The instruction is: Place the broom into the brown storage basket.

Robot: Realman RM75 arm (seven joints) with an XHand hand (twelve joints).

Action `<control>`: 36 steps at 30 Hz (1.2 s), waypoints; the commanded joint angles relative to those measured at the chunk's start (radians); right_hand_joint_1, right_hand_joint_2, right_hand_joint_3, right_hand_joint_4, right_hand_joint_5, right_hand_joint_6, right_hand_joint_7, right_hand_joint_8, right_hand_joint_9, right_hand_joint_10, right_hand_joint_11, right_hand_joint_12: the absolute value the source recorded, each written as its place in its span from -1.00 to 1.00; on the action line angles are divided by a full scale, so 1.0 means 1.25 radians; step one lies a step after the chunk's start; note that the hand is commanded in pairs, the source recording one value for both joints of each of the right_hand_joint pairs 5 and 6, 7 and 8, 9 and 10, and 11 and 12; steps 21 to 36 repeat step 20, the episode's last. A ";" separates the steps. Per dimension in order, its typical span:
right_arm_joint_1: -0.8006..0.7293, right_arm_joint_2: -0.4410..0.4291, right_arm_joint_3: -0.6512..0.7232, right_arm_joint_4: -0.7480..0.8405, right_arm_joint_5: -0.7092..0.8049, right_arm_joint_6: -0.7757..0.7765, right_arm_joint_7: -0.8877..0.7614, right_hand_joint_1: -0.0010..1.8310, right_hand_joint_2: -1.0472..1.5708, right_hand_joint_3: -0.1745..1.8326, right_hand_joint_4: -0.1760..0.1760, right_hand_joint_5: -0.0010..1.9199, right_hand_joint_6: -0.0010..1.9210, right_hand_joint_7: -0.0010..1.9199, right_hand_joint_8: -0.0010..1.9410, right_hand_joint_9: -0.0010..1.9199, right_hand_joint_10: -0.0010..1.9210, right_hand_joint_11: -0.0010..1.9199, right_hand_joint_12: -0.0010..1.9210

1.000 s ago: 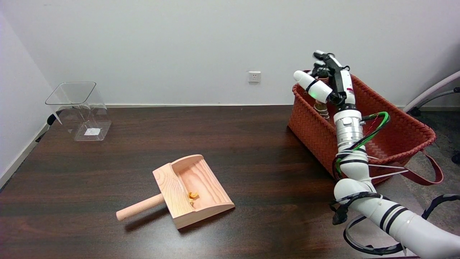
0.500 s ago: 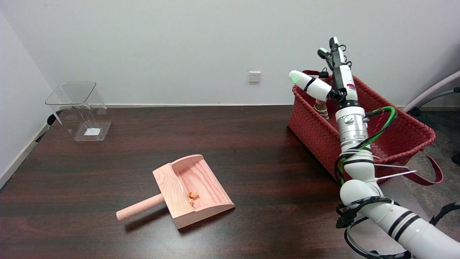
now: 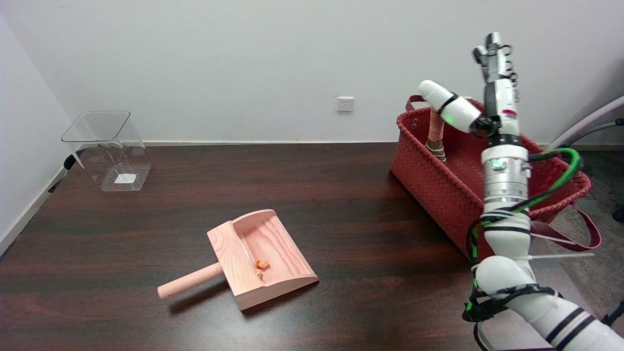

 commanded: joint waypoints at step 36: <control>-0.153 -0.005 0.098 -0.060 0.096 0.281 -0.080 -0.25 0.48 -1.00 0.00 -1.00 -1.00 -0.78 -0.78 -1.00 -1.00 -1.00 -1.00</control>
